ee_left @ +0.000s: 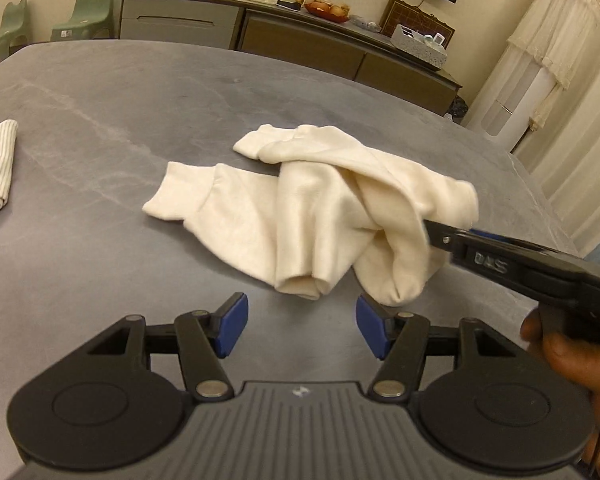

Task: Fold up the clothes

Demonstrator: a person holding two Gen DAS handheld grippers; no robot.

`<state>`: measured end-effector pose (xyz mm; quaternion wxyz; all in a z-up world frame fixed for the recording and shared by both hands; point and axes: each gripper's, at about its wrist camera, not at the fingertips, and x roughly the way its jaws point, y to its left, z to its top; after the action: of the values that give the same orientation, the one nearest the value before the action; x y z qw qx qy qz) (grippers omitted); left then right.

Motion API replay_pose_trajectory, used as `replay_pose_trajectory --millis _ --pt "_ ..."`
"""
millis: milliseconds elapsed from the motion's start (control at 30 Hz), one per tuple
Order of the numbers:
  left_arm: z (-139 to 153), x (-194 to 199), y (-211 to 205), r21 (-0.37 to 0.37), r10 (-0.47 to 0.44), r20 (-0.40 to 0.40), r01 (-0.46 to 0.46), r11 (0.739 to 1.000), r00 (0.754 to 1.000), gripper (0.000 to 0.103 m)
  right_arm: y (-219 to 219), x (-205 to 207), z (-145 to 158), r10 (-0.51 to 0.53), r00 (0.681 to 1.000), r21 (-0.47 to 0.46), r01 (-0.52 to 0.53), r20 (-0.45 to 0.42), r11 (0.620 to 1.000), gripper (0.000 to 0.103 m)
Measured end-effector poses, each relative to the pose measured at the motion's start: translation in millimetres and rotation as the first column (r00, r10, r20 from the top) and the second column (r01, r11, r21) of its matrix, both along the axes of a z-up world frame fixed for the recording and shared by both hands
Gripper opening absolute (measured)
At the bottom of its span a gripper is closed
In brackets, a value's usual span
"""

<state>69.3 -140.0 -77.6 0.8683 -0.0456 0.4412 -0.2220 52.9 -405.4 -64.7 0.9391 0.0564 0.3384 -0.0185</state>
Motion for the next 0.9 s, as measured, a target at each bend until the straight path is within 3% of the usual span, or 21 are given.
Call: replay_pose_trajectory --millis 33,100,233,333,400,433,500,567,600,633,700,767,800,900 --pt "1 1 3 -0.004 0.005 0.0 -0.005 1.0 1.0 0.061 1 7 -2 0.02 1.0 0.012 -0.02 -0.018 1.0 0.008" --pt "5 4 8 -0.015 0.013 0.008 -0.013 1.0 1.0 0.061 -3 12 18 0.015 0.999 -0.017 -0.015 0.041 1.0 0.007" --pt "9 19 16 -0.056 0.035 0.005 -0.035 0.998 0.999 0.061 -24 -2 116 0.014 0.959 0.048 -0.029 0.284 0.998 0.007" --pt "11 25 20 -0.09 0.055 -0.001 -0.055 0.994 0.998 0.061 -6 -16 185 0.1 0.905 -0.094 -0.067 0.413 0.993 0.007" --pt "10 26 23 -0.105 0.061 -0.007 -0.061 0.993 0.998 0.061 11 -15 205 0.171 0.889 -0.158 -0.114 0.424 0.981 0.007" --pt "8 26 23 -0.107 0.059 -0.013 -0.06 0.992 0.998 0.061 20 -9 202 0.198 0.892 -0.171 -0.139 0.406 0.975 0.008" --pt "3 24 25 -0.1 0.057 -0.027 -0.059 0.993 0.998 0.061 38 5 183 0.264 0.906 -0.185 -0.212 0.332 0.96 0.02" --pt "-1 21 29 -0.098 0.051 -0.036 -0.055 0.994 0.998 0.061 40 15 145 0.306 0.924 -0.151 -0.276 0.229 0.949 0.062" --pt "-2 19 32 -0.098 0.046 -0.035 -0.05 0.994 0.998 0.061 36 15 127 0.299 0.933 -0.135 -0.277 0.199 0.952 0.064" --pt "-3 18 34 -0.098 0.039 -0.034 -0.043 0.994 0.999 0.061 23 8 112 0.233 0.949 -0.124 -0.211 0.212 0.97 0.065" --pt "-4 19 33 -0.091 0.026 -0.031 -0.029 0.995 0.999 0.061 -19 -7 82 0.001 0.976 -0.058 0.011 0.216 0.998 0.067" --pt "-6 25 27 -0.086 0.015 -0.04 -0.018 0.996 0.999 0.061 -61 -19 47 -0.178 0.974 0.005 0.18 0.141 0.984 0.067" --pt "-6 27 22 -0.084 0.009 -0.043 -0.012 0.996 0.999 0.061 -74 -20 33 -0.209 0.974 0.017 0.208 0.084 0.978 0.066" --pt "-2 32 2 -0.104 -0.022 -0.04 0.017 0.994 0.999 0.061 -88 -17 24 -0.179 0.983 0.049 0.176 0.048 0.983 0.067"
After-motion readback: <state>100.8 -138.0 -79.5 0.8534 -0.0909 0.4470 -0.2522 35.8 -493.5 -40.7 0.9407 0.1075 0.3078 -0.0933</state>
